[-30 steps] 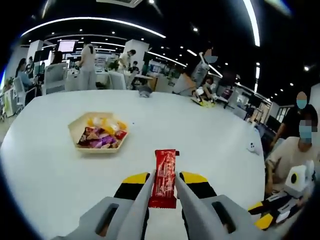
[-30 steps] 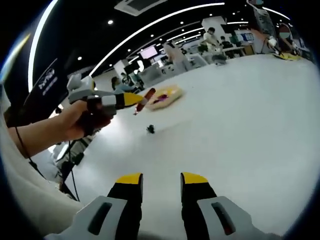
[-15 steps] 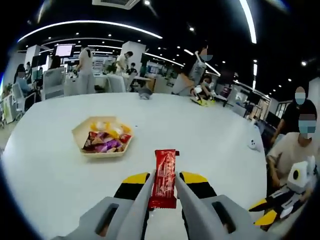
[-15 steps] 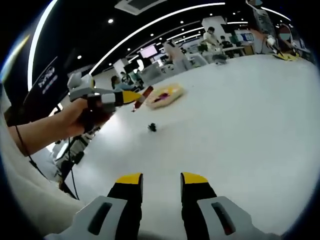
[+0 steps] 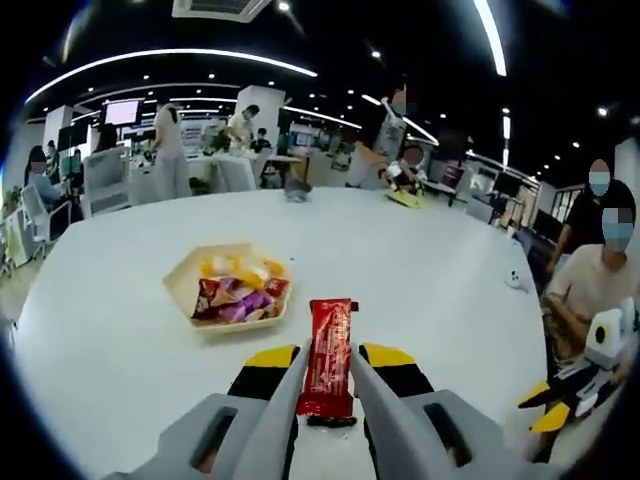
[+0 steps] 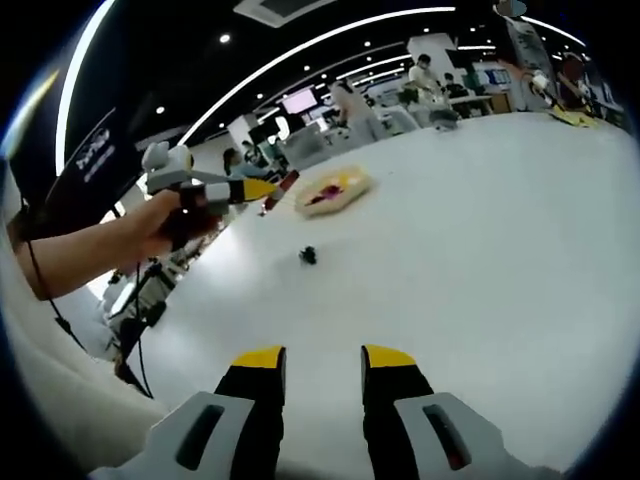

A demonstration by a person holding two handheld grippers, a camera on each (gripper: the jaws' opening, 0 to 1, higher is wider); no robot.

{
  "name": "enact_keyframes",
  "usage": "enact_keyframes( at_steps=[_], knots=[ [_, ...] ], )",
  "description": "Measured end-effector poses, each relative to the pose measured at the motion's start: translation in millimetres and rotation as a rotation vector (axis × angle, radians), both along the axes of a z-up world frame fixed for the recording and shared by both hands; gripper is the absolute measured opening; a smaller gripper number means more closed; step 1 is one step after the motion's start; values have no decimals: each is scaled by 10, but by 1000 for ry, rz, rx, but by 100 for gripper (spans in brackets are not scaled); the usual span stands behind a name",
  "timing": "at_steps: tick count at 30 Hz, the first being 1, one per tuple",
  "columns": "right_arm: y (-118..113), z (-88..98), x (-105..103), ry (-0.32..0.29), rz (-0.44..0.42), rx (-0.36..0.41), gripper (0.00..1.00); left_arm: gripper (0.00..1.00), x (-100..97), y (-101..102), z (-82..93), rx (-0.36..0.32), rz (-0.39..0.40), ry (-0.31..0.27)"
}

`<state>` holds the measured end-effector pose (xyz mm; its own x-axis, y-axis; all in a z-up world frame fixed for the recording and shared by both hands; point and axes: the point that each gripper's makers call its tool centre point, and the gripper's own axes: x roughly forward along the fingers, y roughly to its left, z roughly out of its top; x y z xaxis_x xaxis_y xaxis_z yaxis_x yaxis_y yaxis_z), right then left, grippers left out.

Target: Place the target food into the container with the food tongs after gripping and lifting it, then release it inside without dropping or visibly crushing the food.

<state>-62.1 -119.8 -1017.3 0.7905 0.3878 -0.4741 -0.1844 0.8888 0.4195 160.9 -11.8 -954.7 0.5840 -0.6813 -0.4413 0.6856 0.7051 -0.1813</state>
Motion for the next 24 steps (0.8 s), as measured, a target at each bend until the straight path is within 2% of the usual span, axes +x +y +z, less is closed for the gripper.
enact_keyframes(
  at_steps=[15,23,24],
  knots=[
    [-54,-10,43,5,-55,1,30,21,234,45,-31,57,-52,-18],
    [-91,-42,45,19,-69,-5,30,21,359,117,-51,71,-54,-17],
    [-104,-37,63,16,-74,-6,30,21,421,142,-67,78,-48,-17]
  ],
)
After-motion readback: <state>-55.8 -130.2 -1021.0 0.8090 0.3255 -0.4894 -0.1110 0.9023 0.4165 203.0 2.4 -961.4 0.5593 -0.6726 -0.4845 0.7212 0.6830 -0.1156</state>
